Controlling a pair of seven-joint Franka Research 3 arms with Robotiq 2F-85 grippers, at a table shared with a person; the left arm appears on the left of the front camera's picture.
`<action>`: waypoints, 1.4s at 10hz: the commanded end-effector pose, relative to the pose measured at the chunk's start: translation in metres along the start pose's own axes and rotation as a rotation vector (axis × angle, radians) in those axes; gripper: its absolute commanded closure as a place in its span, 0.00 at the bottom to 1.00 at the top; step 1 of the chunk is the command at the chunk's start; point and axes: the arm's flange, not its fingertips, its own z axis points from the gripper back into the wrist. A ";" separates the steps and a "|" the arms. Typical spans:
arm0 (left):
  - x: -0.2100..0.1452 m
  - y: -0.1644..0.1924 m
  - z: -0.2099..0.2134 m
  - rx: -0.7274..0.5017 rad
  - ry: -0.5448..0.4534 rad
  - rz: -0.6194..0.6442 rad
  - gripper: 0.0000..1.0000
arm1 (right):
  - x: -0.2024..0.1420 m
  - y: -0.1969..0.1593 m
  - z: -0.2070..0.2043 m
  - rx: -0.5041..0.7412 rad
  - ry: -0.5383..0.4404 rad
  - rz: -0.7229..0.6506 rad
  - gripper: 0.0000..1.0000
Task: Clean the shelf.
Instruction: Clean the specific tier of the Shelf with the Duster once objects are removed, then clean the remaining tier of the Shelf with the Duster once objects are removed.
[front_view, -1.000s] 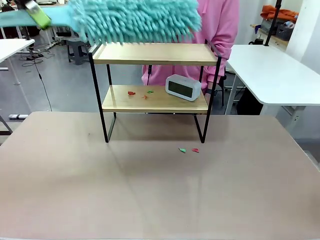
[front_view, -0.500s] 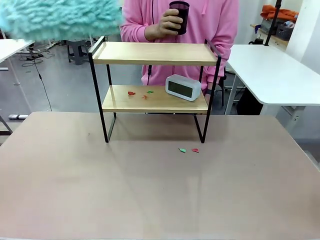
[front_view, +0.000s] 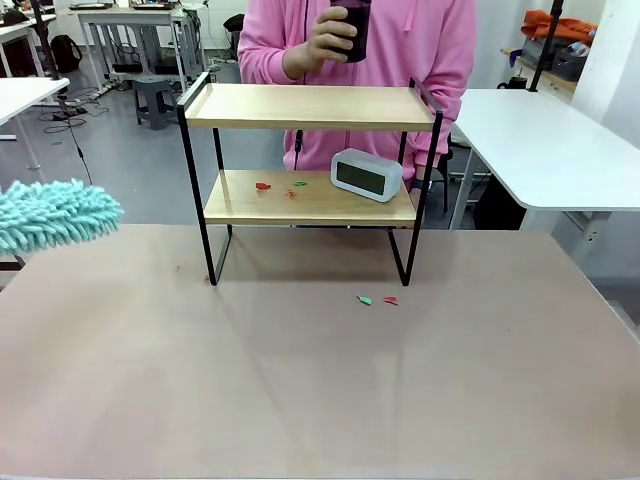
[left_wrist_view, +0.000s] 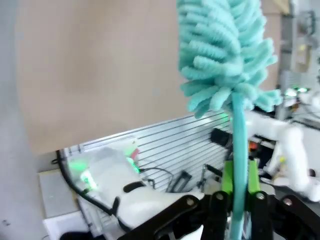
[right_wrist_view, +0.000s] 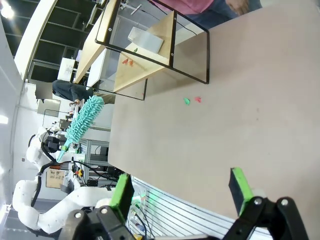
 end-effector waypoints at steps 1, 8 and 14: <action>0.030 -0.048 -0.019 0.044 0.029 -0.026 0.88 | 0.002 0.000 -0.001 0.029 -0.013 0.025 0.00; 0.000 0.000 0.000 0.000 0.000 0.000 0.88 | 0.002 0.000 -0.001 0.029 -0.013 0.025 0.00; 0.000 0.000 0.000 0.000 0.000 0.000 0.88 | 0.002 0.000 -0.001 0.029 -0.013 0.025 0.00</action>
